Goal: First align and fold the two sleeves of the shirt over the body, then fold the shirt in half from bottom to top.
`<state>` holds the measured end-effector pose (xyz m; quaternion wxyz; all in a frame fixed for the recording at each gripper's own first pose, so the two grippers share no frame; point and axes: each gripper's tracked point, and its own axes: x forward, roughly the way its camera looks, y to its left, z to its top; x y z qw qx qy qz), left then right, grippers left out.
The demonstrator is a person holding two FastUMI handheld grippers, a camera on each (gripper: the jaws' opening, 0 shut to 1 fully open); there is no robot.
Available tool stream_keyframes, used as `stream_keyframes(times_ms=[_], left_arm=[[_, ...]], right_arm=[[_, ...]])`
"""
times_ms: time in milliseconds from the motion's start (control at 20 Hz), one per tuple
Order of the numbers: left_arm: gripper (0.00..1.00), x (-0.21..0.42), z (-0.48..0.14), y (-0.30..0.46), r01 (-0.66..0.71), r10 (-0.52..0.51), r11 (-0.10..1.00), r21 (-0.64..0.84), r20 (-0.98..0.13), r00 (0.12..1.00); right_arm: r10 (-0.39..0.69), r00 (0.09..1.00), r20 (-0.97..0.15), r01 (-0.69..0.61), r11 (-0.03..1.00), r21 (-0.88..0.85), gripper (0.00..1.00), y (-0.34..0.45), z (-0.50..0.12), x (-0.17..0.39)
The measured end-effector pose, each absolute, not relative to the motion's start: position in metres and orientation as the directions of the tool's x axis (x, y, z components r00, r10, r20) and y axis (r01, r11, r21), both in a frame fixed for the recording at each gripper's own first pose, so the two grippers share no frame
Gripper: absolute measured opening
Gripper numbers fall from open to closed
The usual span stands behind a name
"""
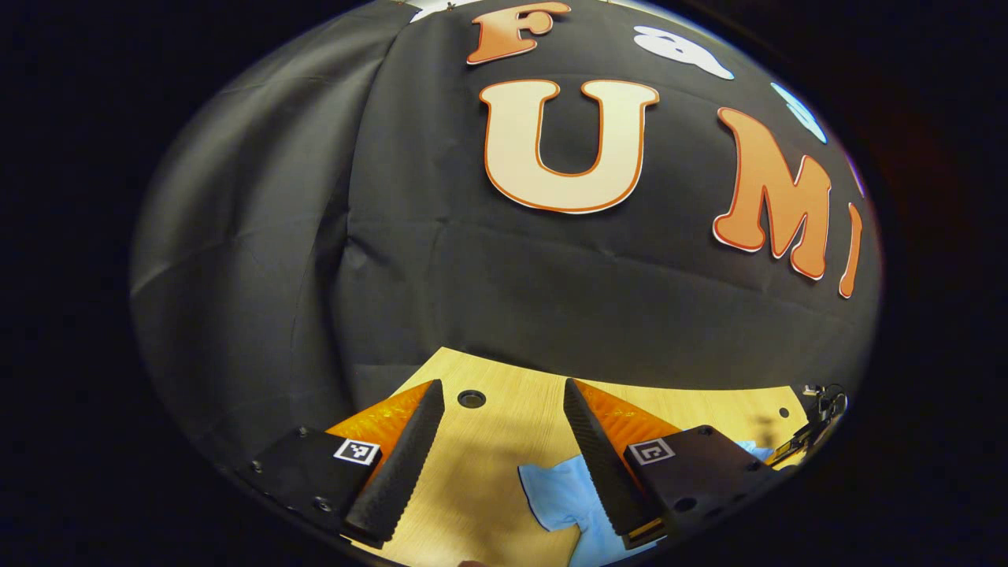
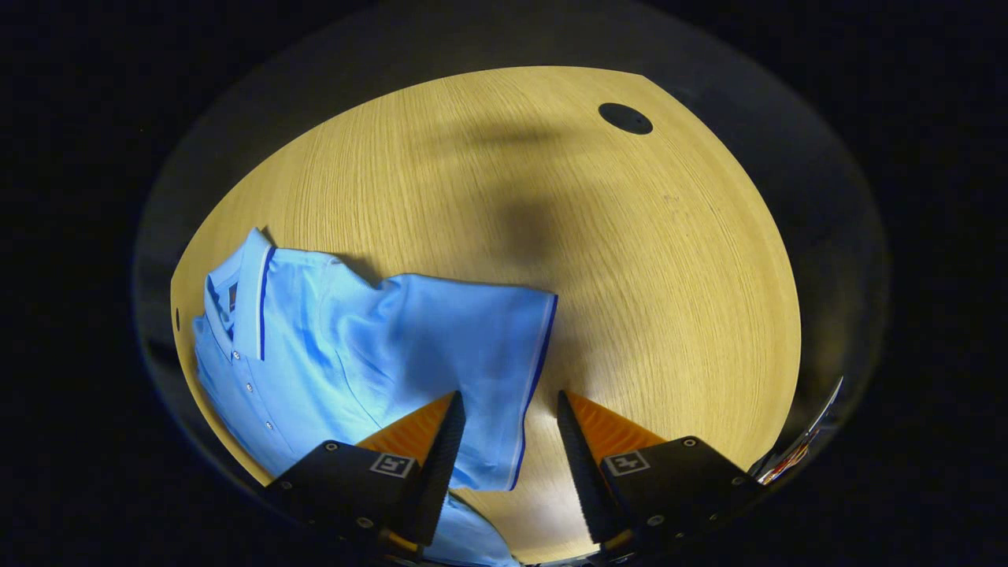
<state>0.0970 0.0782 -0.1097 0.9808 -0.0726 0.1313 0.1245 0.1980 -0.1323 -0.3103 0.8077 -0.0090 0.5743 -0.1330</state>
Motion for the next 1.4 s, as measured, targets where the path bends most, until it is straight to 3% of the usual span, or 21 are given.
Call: stream_keyframes(times_ms=[50,100,200,300,550,750,1400], left_arm=[[0.99,0.096,-0.107,0.078,-0.263,0.225,0.958,-0.114,-0.272,0.936],[0.99,0.095,-0.106,0.078,-0.263,0.223,0.957,-0.120,-0.269,0.937],[0.99,0.088,-0.102,0.077,-0.267,0.226,0.955,-0.130,-0.262,0.938],[0.99,0.070,-0.098,0.084,-0.267,0.230,0.955,-0.125,-0.249,0.941],[0.99,0.047,-0.089,0.097,-0.268,0.249,0.961,-0.066,-0.212,0.945],[0.99,0.030,-0.091,0.110,-0.267,0.250,0.962,-0.059,-0.211,0.945],[0.99,-0.003,-0.103,0.159,-0.283,0.263,0.958,-0.056,-0.226,0.938]], right_arm=[[-0.225,0.312,-0.923,0.205,0.965,-0.166,0.48,-0.132,-0.309,0.198],[-0.225,0.317,-0.921,0.205,0.965,-0.165,0.47,-0.131,-0.308,0.200],[-0.237,0.327,-0.915,0.212,0.962,-0.173,0.10,-0.128,-0.307,0.201],[-0.253,0.349,-0.902,0.192,0.962,-0.196,0.03,-0.127,-0.305,0.203],[-0.269,0.467,-0.842,0.117,0.963,-0.243,0.01,-0.101,-0.267,0.209],[-0.168,0.557,-0.814,0.034,0.983,-0.180,0.01,-0.039,-0.225,0.214],[0.080,0.540,-0.838,-0.251,0.966,-0.070,0.02,0.133,-0.250,0.181]])
